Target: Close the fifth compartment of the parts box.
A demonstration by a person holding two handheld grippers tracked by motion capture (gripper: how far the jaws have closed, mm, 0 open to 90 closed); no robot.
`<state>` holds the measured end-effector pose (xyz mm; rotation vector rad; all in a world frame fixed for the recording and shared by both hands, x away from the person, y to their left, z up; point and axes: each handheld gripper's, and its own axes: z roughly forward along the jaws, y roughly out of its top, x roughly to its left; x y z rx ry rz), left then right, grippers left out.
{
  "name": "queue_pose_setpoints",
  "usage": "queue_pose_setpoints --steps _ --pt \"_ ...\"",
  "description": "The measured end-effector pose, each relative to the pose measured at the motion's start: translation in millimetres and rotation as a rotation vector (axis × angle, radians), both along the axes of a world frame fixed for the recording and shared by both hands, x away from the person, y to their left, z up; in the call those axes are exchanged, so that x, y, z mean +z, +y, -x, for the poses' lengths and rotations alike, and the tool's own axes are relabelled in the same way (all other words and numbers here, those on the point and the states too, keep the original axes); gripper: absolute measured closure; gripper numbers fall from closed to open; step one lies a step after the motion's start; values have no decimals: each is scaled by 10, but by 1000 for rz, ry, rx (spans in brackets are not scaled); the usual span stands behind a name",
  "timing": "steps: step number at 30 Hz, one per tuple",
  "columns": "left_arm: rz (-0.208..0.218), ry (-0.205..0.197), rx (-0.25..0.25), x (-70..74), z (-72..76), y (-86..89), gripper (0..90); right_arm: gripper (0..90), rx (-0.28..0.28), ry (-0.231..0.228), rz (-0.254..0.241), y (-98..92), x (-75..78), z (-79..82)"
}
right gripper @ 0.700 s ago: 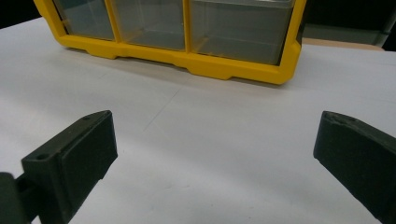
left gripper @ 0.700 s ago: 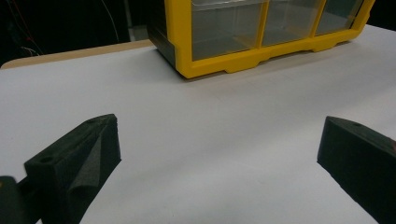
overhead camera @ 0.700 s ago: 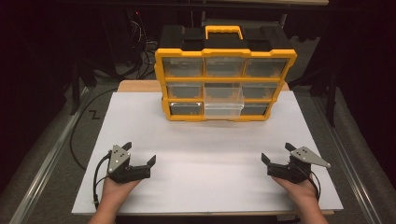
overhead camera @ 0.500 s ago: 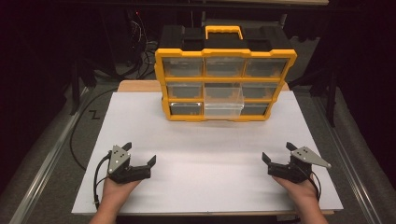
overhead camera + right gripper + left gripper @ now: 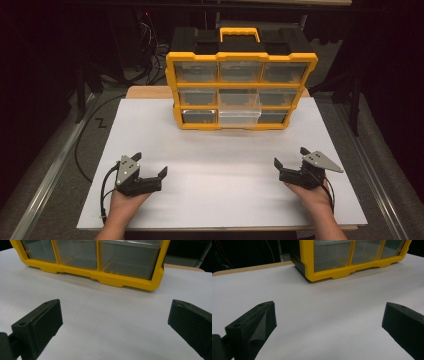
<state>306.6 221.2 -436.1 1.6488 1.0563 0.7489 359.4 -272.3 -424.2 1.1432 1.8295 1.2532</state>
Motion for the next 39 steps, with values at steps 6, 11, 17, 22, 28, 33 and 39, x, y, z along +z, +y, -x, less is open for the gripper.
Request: queue_pose_setpoints --steps 6,11,17,22,28,33,39 --pt "-11 -13 2 -9 2 -9 1 12 4 0 17 126 3 -128" --pt "-9 -12 7 -11 -5 -6 1 13 8 17 30 185 -21 -245" --pt "-14 -17 6 -11 5 -14 1 13 -8 24 17 197 -42 -367" --pt "-16 -12 9 -15 6 -10 1 14 -32 23 9 196 -48 -470" --pt "-20 -13 8 -15 7 -10 1 26 -47 24 2 174 -39 -505" --pt "-24 -11 9 -16 6 -5 1 54 -46 10 -4 156 13 -447" --pt "-22 -12 12 -15 6 0 1 70 -20 -10 3 144 62 -366"
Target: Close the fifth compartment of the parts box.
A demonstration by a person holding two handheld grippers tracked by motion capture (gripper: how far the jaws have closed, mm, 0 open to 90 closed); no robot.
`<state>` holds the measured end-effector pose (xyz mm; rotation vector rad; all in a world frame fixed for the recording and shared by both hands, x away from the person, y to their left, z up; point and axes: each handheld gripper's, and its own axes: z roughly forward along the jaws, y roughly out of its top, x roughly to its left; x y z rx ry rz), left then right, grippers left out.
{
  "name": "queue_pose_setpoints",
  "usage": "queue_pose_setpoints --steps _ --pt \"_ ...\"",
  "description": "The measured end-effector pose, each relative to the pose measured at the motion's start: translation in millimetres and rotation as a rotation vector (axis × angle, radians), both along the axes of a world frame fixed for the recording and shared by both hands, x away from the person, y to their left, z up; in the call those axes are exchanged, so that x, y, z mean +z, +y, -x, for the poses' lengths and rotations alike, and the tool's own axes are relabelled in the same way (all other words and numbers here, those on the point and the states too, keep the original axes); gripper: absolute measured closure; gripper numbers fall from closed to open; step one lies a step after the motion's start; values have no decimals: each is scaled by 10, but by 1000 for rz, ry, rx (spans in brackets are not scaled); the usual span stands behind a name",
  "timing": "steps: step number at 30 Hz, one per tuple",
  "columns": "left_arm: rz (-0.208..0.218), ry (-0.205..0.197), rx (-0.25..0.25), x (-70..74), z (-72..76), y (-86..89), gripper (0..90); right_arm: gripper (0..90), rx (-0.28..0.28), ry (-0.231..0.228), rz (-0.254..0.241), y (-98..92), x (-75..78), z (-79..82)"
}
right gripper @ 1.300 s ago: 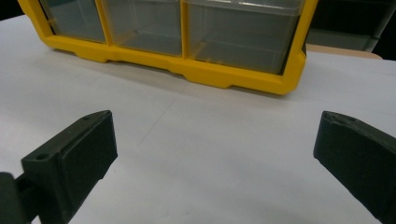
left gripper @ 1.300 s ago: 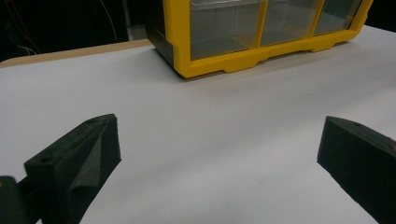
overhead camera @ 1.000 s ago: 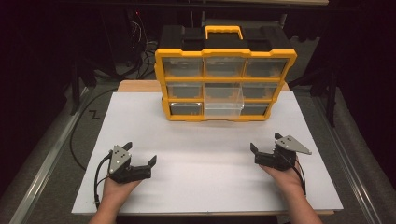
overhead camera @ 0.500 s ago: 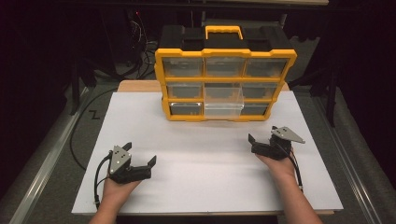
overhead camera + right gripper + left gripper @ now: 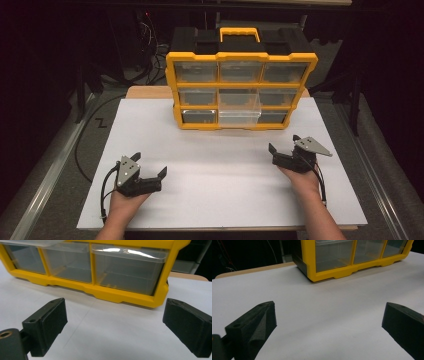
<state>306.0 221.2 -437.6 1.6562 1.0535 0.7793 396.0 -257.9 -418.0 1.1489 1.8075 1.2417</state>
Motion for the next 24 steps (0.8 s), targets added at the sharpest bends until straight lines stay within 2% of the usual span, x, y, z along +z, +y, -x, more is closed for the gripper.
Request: queue_pose_setpoints --steps 8,11,13,24 --pt "-1 -11 5 3 6 3 1 114 20 -16 16 21 20 95" --pt "0 -11 3 2 5 4 1 157 28 -17 16 13 19 117" --pt "4 4 -4 3 1 0 1 180 28 -15 15 11 15 129" --pt "-1 -10 -6 8 11 0 1 349 45 -11 19 -2 9 167"
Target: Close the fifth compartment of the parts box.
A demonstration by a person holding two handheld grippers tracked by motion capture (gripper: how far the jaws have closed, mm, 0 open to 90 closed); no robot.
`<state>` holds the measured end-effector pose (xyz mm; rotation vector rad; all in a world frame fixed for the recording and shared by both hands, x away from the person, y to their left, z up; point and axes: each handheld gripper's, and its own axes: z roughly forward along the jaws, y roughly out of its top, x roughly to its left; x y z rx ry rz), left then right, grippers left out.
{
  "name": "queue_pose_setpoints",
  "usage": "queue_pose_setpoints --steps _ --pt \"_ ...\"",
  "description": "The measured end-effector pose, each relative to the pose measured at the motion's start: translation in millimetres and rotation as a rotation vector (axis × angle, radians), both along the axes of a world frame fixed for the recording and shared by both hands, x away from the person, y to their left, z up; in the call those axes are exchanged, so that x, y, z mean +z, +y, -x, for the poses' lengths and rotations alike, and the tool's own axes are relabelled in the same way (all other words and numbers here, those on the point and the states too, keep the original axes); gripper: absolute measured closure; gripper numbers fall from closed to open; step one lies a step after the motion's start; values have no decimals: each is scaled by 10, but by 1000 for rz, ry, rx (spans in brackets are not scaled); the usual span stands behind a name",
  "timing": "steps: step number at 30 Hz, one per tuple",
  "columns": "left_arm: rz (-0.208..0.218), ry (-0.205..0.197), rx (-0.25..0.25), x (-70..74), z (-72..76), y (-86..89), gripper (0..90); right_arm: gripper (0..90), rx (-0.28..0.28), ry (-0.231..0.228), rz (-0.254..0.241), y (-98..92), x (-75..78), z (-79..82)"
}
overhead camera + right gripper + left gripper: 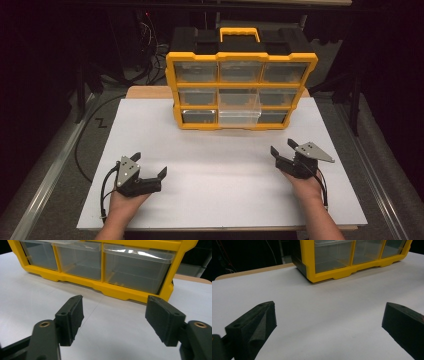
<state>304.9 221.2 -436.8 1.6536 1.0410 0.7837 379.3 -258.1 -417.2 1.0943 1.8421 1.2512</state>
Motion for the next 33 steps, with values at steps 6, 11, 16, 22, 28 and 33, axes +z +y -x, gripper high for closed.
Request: queue_pose_setpoints --steps 6,11,16,22,28,33 --pt "3 -2 -3 1 0 2 1 449 8 -4 7 12 -2 15" --pt "3 -3 -6 3 1 3 1 555 15 -10 5 14 8 33" --pt "5 -3 -7 4 1 4 1 657 19 -17 -1 14 17 44" --pt "5 -2 -7 4 0 5 1 783 27 -21 0 30 25 51" --pt "4 -1 -10 4 2 2 1 900 43 -29 1 41 50 70" --pt "6 1 -9 0 -4 2 1 900 55 -24 -5 57 58 68"
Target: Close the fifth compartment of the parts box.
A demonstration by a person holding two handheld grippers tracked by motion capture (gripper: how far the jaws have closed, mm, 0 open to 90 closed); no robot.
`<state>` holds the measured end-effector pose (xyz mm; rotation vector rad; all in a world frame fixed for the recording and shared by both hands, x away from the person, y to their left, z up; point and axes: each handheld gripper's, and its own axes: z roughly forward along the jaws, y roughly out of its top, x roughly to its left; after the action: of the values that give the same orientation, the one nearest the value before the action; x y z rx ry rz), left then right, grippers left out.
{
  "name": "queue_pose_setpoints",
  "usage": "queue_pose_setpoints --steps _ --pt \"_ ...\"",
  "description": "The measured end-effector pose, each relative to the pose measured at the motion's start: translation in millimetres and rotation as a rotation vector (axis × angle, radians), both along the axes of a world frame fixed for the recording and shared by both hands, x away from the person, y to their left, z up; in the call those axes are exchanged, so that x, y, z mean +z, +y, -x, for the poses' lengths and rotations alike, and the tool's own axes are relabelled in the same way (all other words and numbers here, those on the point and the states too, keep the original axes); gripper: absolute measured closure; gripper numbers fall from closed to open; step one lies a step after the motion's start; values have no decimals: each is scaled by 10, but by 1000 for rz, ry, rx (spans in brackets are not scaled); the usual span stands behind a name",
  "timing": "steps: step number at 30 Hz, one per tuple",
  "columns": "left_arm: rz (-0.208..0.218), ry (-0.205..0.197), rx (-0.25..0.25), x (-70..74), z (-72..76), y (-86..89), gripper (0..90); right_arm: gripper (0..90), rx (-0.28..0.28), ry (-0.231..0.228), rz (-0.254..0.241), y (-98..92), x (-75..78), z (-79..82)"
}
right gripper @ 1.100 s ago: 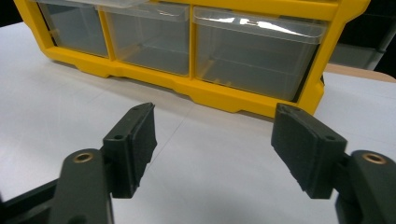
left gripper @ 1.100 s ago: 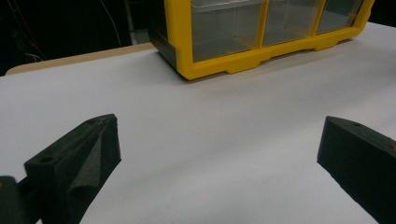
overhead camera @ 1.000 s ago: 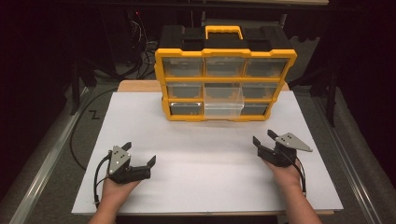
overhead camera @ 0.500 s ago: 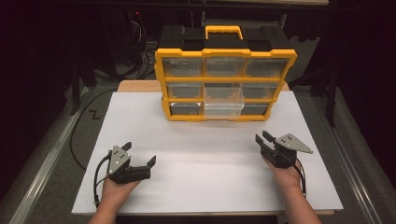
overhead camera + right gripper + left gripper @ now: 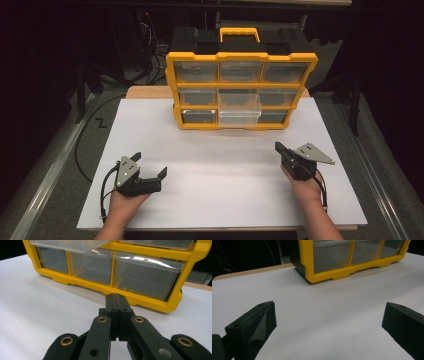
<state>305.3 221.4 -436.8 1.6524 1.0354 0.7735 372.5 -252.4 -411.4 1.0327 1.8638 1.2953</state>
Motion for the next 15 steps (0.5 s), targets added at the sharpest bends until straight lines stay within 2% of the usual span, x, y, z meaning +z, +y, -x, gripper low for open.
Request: queue_pose_setpoints --steps 7,15 --pt "2 -2 0 5 5 7 1 900 10 6 5 40 -7 2" --pt "4 -7 -2 8 6 6 1 900 48 12 15 129 -22 1"
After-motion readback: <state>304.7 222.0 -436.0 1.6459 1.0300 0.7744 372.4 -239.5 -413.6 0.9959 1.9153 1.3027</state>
